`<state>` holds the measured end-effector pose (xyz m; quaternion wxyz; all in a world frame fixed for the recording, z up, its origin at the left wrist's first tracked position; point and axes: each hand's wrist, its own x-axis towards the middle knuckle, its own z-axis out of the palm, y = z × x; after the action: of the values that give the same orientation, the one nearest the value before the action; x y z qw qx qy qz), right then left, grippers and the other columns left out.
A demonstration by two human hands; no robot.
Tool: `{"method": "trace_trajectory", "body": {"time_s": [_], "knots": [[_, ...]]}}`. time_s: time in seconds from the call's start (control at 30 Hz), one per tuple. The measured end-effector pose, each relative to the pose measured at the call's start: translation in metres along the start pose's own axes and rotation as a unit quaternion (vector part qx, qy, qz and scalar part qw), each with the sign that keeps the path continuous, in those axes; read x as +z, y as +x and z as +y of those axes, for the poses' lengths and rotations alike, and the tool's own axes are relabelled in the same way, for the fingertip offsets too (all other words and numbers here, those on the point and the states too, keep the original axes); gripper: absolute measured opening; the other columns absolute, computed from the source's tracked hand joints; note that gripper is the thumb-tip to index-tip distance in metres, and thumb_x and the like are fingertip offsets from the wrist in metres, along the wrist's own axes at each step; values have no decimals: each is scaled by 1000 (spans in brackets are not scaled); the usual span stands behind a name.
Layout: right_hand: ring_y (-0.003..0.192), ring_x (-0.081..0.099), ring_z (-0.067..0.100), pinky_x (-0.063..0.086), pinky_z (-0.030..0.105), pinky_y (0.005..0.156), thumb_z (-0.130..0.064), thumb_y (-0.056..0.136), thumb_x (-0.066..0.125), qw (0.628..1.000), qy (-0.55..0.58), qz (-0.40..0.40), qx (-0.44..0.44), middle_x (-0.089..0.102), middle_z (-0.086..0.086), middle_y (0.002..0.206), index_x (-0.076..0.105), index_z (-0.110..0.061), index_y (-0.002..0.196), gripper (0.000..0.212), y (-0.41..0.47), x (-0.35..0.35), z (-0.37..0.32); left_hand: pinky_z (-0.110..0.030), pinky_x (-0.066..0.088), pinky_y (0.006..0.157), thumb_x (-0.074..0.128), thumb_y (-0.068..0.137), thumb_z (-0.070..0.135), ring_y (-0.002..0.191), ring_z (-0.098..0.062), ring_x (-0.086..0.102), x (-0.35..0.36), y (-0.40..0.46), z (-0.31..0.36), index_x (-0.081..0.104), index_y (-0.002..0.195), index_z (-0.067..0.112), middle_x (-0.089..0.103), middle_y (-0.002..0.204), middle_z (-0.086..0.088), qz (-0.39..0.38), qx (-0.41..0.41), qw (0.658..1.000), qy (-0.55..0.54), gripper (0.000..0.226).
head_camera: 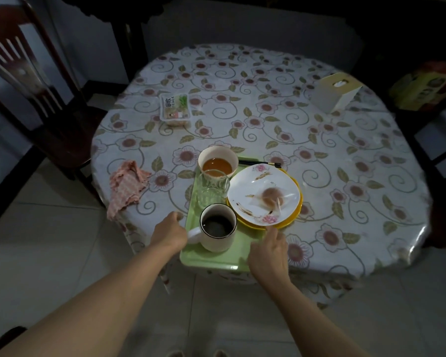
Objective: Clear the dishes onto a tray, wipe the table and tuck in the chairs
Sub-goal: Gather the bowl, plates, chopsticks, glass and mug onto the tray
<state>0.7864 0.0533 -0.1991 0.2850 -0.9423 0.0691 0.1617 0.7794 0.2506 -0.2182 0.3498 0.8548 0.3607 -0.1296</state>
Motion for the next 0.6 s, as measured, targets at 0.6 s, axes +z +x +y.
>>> {"method": "trace_trajectory", "body": {"time_s": [0.6], "knots": [[118, 46, 41, 40, 38, 95, -10, 89, 59, 917, 277, 113, 264, 40, 29, 135, 22, 2, 140, 65, -17, 71, -2, -34, 44, 92, 45, 92, 11, 115, -29, 52, 9, 32, -6, 56, 121, 14, 55, 129, -10, -61, 23, 998, -21, 31]]}}
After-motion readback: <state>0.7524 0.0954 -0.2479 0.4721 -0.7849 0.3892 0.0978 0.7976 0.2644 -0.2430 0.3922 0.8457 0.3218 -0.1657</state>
